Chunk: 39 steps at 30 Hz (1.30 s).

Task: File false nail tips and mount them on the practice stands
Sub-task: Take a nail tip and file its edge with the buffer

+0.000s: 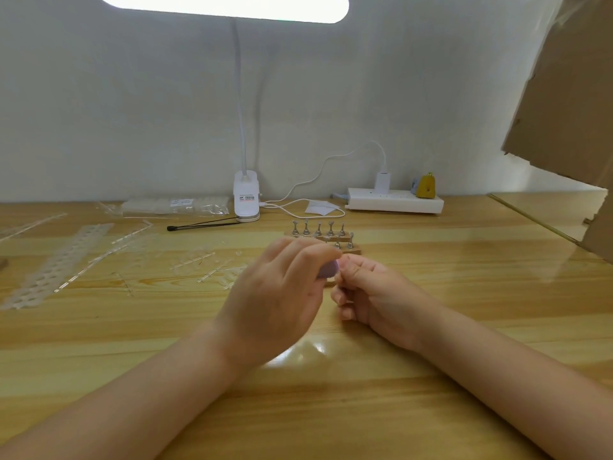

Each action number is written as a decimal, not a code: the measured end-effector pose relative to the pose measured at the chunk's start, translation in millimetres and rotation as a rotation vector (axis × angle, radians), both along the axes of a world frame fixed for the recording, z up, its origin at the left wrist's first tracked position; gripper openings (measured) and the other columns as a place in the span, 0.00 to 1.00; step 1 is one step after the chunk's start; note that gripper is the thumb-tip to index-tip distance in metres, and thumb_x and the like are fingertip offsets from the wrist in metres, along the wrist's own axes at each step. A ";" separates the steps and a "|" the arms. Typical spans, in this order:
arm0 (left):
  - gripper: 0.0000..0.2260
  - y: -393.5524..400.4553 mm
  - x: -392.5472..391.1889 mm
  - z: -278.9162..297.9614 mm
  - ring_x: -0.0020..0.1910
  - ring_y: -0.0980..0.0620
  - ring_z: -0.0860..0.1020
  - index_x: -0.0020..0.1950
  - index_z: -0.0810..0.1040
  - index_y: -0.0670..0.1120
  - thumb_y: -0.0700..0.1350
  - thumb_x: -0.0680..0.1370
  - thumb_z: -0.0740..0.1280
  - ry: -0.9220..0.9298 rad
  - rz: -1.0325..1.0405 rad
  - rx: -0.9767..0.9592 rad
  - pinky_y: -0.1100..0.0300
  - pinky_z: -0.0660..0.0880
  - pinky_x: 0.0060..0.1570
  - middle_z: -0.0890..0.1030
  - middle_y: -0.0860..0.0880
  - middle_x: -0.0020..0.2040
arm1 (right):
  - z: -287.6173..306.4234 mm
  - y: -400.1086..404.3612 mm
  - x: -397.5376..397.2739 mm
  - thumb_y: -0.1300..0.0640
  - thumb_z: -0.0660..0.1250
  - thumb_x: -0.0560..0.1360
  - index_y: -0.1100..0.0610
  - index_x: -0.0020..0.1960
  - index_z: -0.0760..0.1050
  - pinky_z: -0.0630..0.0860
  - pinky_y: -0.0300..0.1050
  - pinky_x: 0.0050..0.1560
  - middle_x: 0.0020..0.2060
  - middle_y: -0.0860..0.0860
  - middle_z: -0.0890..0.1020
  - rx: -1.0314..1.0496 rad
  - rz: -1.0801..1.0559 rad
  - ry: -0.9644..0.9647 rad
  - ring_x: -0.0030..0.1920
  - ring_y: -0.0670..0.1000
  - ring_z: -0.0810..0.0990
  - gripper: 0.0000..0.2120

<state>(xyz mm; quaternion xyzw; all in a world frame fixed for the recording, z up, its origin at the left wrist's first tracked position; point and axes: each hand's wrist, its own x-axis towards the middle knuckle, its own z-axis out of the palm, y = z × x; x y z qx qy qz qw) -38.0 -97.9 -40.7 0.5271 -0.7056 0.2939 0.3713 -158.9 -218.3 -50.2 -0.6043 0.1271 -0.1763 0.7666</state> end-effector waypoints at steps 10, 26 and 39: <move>0.19 0.4 4.6 -1.5 0.44 0.47 0.79 0.57 0.68 0.45 0.33 0.71 0.68 0.049 0.044 0.042 0.55 0.75 0.46 0.82 0.47 0.46 | -1.2 -1.9 1.0 0.51 0.64 0.73 0.57 0.42 0.72 0.70 0.38 0.30 0.30 0.47 0.73 0.014 0.018 0.005 0.31 0.46 0.71 0.09; 0.22 -3.3 -4.0 -6.2 0.46 0.47 0.79 0.58 0.69 0.44 0.29 0.69 0.71 -0.018 -0.052 0.086 0.58 0.74 0.50 0.81 0.47 0.48 | -0.4 -2.9 0.4 0.57 0.60 0.79 0.59 0.47 0.73 0.69 0.38 0.31 0.34 0.50 0.74 0.011 0.018 0.010 0.32 0.46 0.71 0.06; 0.23 1.0 12.9 -1.8 0.42 0.45 0.79 0.59 0.66 0.45 0.30 0.70 0.70 0.001 0.084 0.095 0.49 0.77 0.42 0.81 0.47 0.44 | 1.7 -1.3 -0.3 0.52 0.64 0.73 0.56 0.40 0.72 0.69 0.37 0.30 0.30 0.47 0.74 0.068 0.006 -0.020 0.32 0.46 0.70 0.08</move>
